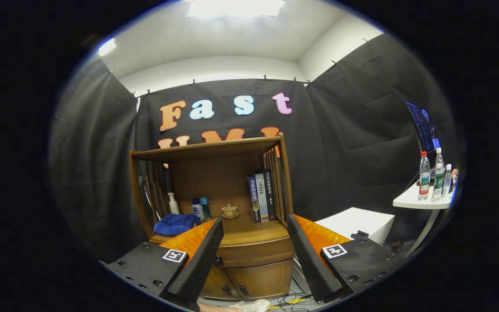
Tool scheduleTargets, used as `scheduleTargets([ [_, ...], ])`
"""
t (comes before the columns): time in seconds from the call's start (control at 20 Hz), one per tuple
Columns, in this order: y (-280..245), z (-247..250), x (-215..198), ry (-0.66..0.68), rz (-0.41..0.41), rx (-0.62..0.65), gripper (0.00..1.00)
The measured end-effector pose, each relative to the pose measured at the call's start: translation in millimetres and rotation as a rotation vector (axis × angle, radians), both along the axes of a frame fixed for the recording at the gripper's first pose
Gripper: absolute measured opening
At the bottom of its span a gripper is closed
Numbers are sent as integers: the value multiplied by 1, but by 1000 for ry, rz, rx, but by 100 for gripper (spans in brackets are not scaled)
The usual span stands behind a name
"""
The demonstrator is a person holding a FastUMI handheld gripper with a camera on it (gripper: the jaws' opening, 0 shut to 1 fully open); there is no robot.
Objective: Pull open the drawer, take out the items inside it, and place them on the countertop above the cabinet.
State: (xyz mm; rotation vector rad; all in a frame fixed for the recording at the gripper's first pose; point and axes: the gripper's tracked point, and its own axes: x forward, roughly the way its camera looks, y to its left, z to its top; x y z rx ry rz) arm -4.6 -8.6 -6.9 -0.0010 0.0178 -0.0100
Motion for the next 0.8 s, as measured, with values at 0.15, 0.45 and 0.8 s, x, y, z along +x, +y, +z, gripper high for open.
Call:
scheduleTargets([
  [0.15, 0, 2, -1, -1, -2, 3, 98],
  [0.45, 11, -6, 5, 4, 9, 3, 98],
  [0.8, 52, -62, 61, -42, 1, 45, 98],
])
